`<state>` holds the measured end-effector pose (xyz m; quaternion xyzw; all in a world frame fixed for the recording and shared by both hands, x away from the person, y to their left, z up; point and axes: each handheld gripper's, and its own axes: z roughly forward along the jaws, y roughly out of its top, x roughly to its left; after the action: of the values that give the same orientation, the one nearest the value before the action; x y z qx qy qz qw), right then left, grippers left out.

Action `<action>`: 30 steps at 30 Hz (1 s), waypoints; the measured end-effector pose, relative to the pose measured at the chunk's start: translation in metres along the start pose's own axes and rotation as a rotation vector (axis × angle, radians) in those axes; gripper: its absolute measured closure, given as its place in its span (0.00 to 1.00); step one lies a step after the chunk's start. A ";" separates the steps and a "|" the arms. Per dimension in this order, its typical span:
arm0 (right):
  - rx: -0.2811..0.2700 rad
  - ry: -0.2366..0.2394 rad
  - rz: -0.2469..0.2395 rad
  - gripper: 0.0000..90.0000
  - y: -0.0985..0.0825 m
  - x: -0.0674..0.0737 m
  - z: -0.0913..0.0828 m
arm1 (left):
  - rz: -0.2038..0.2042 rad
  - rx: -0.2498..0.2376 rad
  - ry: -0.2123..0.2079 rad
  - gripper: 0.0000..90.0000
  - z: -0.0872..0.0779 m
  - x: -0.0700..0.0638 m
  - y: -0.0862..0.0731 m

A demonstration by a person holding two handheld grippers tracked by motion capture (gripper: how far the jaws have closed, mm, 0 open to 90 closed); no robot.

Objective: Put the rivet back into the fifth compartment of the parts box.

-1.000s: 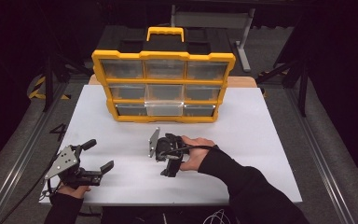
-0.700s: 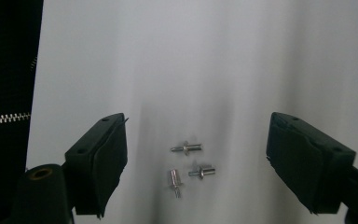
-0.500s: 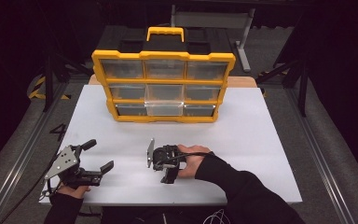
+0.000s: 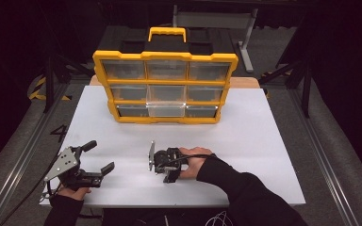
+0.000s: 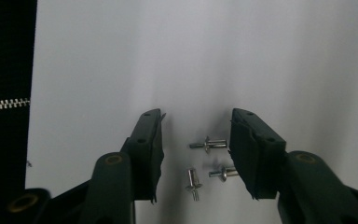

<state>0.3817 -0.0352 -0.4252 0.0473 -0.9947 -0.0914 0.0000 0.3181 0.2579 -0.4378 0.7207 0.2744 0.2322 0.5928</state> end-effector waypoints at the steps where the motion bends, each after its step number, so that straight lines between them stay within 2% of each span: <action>1: 0.000 0.003 -0.003 0.66 0.000 0.000 0.000 | 0.000 0.000 0.000 0.03 0.000 0.000 0.000; 3: 0.002 0.009 -0.006 0.74 0.000 0.001 -0.001 | -0.001 0.000 0.000 0.03 0.000 0.000 0.000; 6: 0.003 0.011 -0.006 0.80 0.000 0.001 -0.001 | -0.002 0.001 0.000 0.03 0.000 0.000 0.000; 16: 0.013 0.006 -0.008 0.81 0.001 0.001 -0.003 | 0.000 0.001 0.002 0.03 -0.001 0.000 0.000; 23: -0.026 -0.011 -0.034 0.81 0.005 0.002 -0.023 | -0.003 0.000 0.002 0.03 -0.001 0.000 0.000; 30: -0.047 -0.022 -0.032 0.81 0.009 -0.001 -0.046 | -0.006 -0.002 0.004 0.03 -0.001 0.000 0.000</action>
<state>0.3821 -0.0345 -0.3782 0.0621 -0.9913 -0.1152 -0.0112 0.3177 0.2586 -0.4378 0.7190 0.2774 0.2320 0.5936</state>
